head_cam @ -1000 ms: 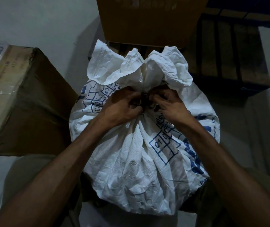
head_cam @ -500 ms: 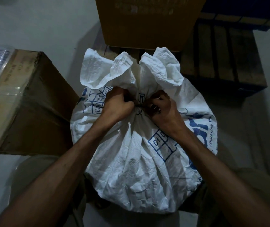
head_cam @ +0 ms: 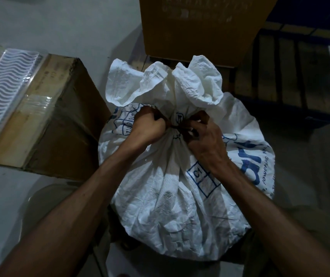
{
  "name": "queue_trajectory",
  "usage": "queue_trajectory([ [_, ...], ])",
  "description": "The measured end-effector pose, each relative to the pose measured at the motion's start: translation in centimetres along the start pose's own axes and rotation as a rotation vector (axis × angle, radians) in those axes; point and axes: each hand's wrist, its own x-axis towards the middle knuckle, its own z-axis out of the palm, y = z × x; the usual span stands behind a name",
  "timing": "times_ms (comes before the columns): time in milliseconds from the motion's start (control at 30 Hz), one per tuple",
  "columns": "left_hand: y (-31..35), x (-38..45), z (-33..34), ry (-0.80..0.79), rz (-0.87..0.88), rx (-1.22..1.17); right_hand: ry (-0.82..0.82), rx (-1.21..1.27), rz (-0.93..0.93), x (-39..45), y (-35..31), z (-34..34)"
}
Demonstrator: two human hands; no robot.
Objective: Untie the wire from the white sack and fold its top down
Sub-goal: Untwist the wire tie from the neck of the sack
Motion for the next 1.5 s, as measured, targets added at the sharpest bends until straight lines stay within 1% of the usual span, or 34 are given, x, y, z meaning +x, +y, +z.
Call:
queue_trajectory([
  [133, -0.4, 0.0, 0.0, 0.069, 0.04, 0.009, -0.022, 0.004, 0.015, 0.6, -0.1, 0.1],
  [267, -1.0, 0.3, -0.3, 0.093, 0.036, 0.082, -0.078, -0.016, -0.028, 0.8, 0.2, 0.7],
  [333, -1.4, 0.6, -0.4, 0.107, 0.034, 0.106, -0.078, -0.003, -0.026, 1.0, 0.0, 0.9],
  [433, -1.6, 0.6, -0.5, 0.12, 0.049, 0.121, -0.079, -0.058, -0.087, 1.3, -0.4, 1.2],
  [567, -1.5, 0.4, -0.9, 0.039, 0.102, 0.07, -0.09, -0.127, -0.107, 1.6, -0.4, 1.6],
  [667, -1.9, 0.9, -1.5, -0.093, 0.143, 0.052, -0.101, -0.152, -0.132, 1.8, 0.0, 1.8],
  [833, -2.5, 1.4, -2.1, -0.26, 0.22, 0.107, -0.114, -0.094, -0.169, 2.1, 1.4, 2.1],
  [933, -2.4, 1.9, -2.4, -0.319, 0.239, 0.178, -0.112, -0.051, -0.158, 2.3, 2.0, 2.3],
  [1000, -2.2, 2.2, -2.4, -0.32, 0.251, 0.206, -0.126, -0.041, -0.17, 2.6, 2.2, 2.3],
  [1167, -1.6, 2.1, -1.1, -0.156, 0.354, 0.26, -0.157, -0.003, -0.143, 3.0, 3.1, 2.1],
  [1267, -1.3, 2.8, -0.9, -0.116, 0.427, 0.25, -0.151, 0.03, -0.116, 3.3, 3.7, 2.0],
  [1333, -1.0, 3.4, -1.0, -0.142, 0.44, 0.268, -0.153, 0.045, -0.115, 3.4, 3.8, 1.9],
  [1500, -1.0, 4.3, -0.6, -0.276, 0.424, 0.268, -0.191, 0.081, -0.062, 3.7, 4.3, 2.1],
])
